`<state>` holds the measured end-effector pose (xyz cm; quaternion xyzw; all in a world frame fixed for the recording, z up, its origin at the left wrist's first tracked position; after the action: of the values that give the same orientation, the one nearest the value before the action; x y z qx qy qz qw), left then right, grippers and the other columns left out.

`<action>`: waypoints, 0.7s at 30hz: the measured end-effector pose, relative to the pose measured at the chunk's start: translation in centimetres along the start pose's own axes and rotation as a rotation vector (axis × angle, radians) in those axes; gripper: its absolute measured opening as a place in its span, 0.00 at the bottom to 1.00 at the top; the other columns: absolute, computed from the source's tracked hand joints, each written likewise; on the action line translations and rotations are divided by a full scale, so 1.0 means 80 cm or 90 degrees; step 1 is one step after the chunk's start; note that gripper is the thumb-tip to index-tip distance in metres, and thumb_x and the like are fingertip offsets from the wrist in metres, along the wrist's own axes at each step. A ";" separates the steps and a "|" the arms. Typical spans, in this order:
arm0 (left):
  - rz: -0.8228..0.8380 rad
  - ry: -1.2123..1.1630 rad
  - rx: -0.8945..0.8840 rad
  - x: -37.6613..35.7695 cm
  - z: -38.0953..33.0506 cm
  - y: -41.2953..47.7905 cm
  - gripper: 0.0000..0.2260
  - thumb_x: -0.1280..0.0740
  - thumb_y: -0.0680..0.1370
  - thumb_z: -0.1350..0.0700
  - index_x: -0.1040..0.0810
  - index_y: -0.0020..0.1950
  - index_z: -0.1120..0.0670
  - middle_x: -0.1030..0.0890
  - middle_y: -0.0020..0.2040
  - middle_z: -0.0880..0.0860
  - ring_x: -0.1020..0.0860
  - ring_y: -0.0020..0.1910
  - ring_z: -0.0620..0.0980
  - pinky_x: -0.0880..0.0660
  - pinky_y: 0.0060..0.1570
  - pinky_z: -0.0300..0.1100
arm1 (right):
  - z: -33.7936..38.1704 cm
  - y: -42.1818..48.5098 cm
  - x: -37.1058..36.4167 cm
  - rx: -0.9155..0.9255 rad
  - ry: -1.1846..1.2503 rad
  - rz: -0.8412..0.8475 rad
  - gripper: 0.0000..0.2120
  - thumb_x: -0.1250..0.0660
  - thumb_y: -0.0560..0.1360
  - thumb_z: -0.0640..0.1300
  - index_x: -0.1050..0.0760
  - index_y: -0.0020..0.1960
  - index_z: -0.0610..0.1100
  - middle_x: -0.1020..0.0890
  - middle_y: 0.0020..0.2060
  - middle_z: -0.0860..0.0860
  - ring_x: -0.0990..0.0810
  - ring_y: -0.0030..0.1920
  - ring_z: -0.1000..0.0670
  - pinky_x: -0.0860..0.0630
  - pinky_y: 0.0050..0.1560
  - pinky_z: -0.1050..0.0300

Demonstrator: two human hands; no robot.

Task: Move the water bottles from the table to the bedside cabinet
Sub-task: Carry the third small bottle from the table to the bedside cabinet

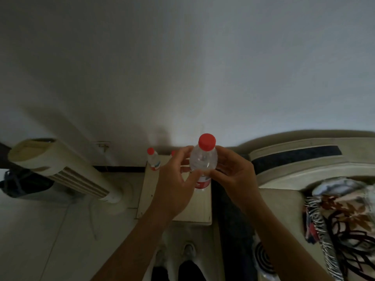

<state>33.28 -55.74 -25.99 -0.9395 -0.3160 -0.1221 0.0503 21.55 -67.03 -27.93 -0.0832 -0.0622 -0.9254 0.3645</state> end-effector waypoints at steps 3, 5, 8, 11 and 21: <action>0.034 -0.002 0.006 -0.013 0.020 0.036 0.20 0.28 0.76 0.52 0.26 0.67 0.49 0.20 0.60 0.42 0.21 0.57 0.37 0.23 0.58 0.35 | -0.025 0.026 0.004 -0.024 -0.025 -0.017 0.26 0.24 0.72 0.35 0.24 0.69 0.41 0.16 0.61 0.48 0.16 0.61 0.52 0.19 0.62 0.53; 0.048 0.007 0.008 -0.019 0.038 0.060 0.21 0.28 0.76 0.53 0.26 0.68 0.49 0.20 0.60 0.44 0.21 0.57 0.38 0.22 0.59 0.39 | -0.042 0.042 0.003 -0.044 -0.040 -0.024 0.26 0.23 0.71 0.38 0.24 0.68 0.44 0.16 0.61 0.51 0.16 0.61 0.54 0.19 0.63 0.55; 0.074 0.021 0.010 -0.032 0.070 0.094 0.22 0.28 0.76 0.51 0.26 0.69 0.49 0.20 0.62 0.44 0.21 0.59 0.40 0.21 0.59 0.44 | -0.073 0.065 0.004 -0.079 -0.051 -0.042 0.27 0.23 0.70 0.40 0.24 0.67 0.46 0.16 0.59 0.53 0.16 0.59 0.57 0.19 0.61 0.56; 0.089 0.024 0.013 -0.046 0.110 0.121 0.24 0.28 0.77 0.54 0.29 0.72 0.50 0.21 0.64 0.45 0.22 0.62 0.42 0.21 0.60 0.46 | -0.104 0.084 -0.001 -0.096 -0.041 -0.051 0.26 0.23 0.67 0.47 0.24 0.64 0.50 0.16 0.58 0.55 0.16 0.58 0.57 0.18 0.60 0.57; 0.112 0.016 0.050 -0.088 0.272 0.180 0.26 0.30 0.78 0.59 0.31 0.75 0.50 0.25 0.69 0.48 0.25 0.65 0.41 0.22 0.59 0.38 | -0.256 0.124 -0.036 -0.125 -0.006 -0.110 0.27 0.24 0.65 0.54 0.24 0.63 0.54 0.16 0.59 0.55 0.17 0.61 0.54 0.19 0.62 0.55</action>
<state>40.86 -67.56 -49.09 -0.9594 -0.2360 -0.1166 0.1012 28.18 -75.92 -47.97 -0.1175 0.0199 -0.9546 0.2729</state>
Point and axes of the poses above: each hand's wrist, its own y-axis towards the middle knuckle, its own x-axis out of the back of the hand, z = x × y, the point moved 7 cm from there along y, towards the middle knuckle
